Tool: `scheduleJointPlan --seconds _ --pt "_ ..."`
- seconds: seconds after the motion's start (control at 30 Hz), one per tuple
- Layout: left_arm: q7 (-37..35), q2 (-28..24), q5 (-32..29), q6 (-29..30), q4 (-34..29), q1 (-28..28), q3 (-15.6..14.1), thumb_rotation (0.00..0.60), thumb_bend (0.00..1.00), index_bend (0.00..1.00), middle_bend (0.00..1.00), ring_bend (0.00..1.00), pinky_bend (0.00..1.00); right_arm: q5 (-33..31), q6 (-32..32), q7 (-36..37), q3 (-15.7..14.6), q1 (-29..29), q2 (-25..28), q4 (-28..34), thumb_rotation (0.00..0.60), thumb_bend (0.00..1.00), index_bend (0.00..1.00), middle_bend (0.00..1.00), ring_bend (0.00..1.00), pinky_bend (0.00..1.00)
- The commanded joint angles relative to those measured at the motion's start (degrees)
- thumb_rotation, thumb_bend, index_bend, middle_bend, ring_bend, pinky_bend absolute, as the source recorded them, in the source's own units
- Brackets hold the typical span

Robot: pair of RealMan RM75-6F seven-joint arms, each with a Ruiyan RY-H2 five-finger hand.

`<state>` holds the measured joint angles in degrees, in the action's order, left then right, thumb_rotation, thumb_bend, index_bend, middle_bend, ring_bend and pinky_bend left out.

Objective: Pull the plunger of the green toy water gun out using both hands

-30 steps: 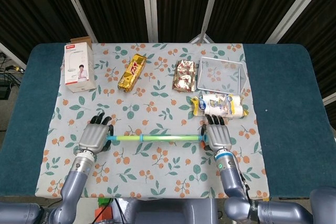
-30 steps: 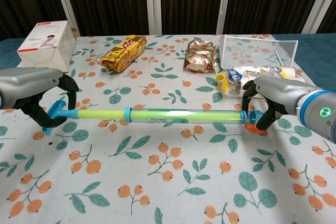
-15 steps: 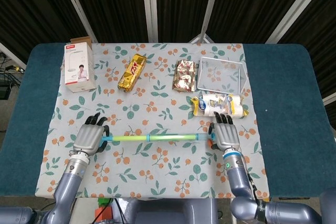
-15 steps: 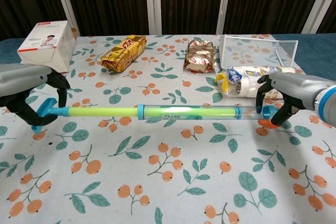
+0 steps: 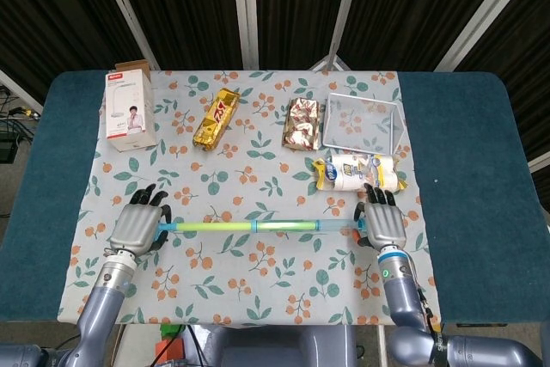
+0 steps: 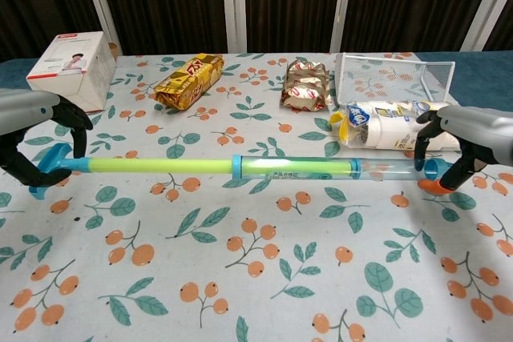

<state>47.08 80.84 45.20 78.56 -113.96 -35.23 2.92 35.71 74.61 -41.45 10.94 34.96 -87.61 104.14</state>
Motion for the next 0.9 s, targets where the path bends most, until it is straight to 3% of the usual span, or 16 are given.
scheduleJointPlan --seconds 0.03,0.9 --pt "-0.2 -0.5 0.4 0.2 -0.4 0.3 -0.3 0.600 0.64 0.65 0.15 0.00 0.10 0.0 0.3 0.1 0.1 -0.2 0.5 0.4 0.600 0.45 0.62 0.00 0.00 0.00" --pt "-5.6 -8.4 3.6 -2.6 1.3 3.7 -2.3 0.600 0.64 0.66 0.16 0.00 0.10 -1.9 -0.3 1.5 0.4 -0.9 4.3 -0.4 0.600 0.45 0.63 0.00 0.00 0.00"
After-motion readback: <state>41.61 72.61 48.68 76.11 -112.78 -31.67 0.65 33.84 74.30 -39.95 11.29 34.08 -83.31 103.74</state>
